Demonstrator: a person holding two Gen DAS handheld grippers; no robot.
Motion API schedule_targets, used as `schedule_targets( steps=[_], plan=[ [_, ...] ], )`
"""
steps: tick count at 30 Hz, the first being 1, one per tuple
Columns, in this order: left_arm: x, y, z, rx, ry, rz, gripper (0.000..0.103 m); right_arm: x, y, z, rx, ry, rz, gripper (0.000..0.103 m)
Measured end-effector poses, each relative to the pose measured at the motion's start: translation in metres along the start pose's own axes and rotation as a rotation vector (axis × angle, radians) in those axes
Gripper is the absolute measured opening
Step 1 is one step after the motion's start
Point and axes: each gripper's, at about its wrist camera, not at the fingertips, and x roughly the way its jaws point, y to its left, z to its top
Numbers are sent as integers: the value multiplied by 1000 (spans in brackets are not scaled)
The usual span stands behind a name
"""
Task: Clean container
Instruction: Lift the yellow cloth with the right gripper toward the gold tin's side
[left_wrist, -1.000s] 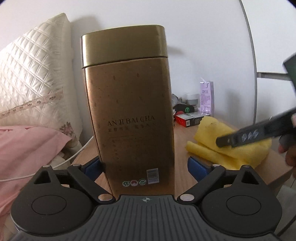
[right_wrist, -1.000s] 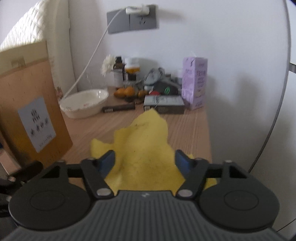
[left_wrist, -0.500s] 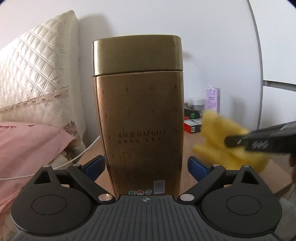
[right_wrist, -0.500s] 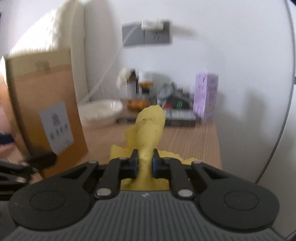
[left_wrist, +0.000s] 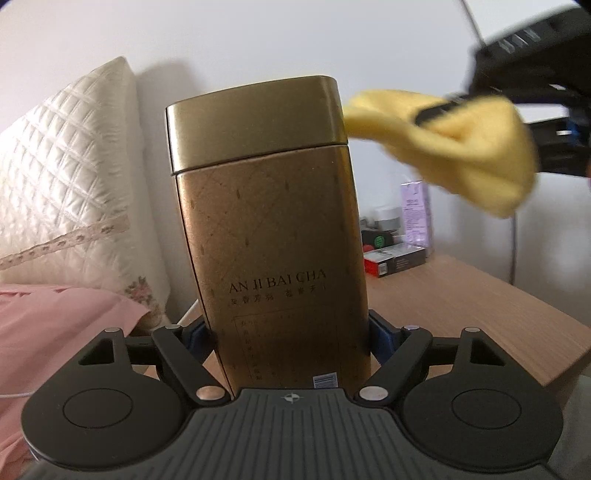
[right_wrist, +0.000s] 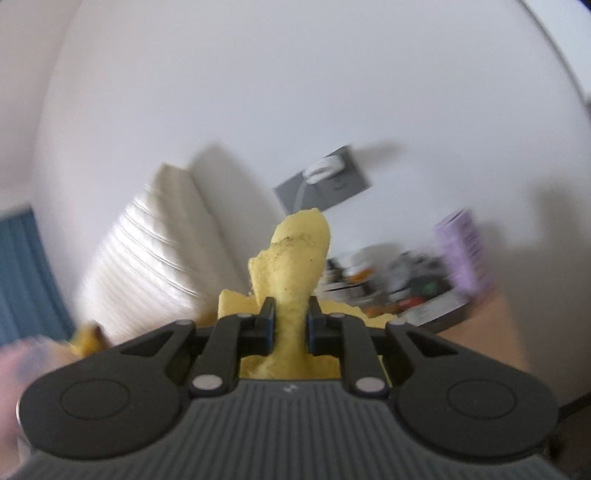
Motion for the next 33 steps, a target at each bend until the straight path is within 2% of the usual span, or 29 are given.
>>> schedule_targets(
  steps=[5,6,10,15,20,24,28,30,33],
  plan=[
    [-9,-3,-6,6,-43,-60,83,15,-1,-14,214,20,132,18],
    [-11,-4,-8,5,-49,-64,83,15,0,-19,240,20,134,18],
    [-12,-2,-10,-6,-63,-72,83,13,-1,-37,274,3,108,18],
    [-13,-4,-13,-30,-85,-72,83,15,-19,-58,366,81,48,18],
    [-14,-10,-17,-44,-127,-49,83,9,-9,-41,379,57,99,19],
    [-14,-11,-19,-47,-142,-62,83,4,-8,-35,406,25,108,19],
    [-13,-9,-19,-58,-147,-69,83,8,-15,-54,428,67,24,19],
    [-13,-8,-20,-61,-149,-70,82,6,-20,-62,462,79,5,19],
    [-14,-7,-20,-70,-150,-69,82,4,-10,-56,418,79,6,19]
  ],
)
